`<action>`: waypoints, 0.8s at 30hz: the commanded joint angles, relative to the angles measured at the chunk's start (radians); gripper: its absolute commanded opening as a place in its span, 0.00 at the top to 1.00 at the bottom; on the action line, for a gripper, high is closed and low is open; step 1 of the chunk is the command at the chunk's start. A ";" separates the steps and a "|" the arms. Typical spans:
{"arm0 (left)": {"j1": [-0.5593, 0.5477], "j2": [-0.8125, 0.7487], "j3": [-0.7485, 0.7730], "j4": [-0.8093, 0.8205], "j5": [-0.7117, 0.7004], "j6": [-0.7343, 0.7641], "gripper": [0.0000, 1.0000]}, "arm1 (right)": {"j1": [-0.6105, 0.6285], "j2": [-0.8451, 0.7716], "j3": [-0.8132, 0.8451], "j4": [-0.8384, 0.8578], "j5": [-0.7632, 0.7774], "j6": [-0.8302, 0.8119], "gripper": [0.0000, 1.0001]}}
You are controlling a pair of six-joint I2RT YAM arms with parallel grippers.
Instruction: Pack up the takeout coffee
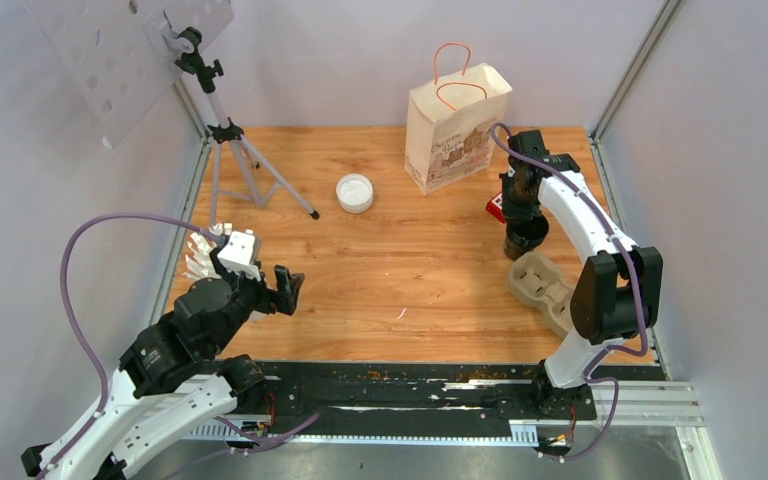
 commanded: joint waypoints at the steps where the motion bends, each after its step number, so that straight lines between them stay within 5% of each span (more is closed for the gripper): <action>1: -0.002 0.012 0.001 0.040 -0.003 0.009 0.00 | -0.005 -0.008 -0.003 0.027 0.000 -0.001 0.98; 24: -0.002 0.015 0.002 0.042 0.000 0.010 0.00 | -0.004 -0.027 0.085 -0.055 0.042 -0.014 1.00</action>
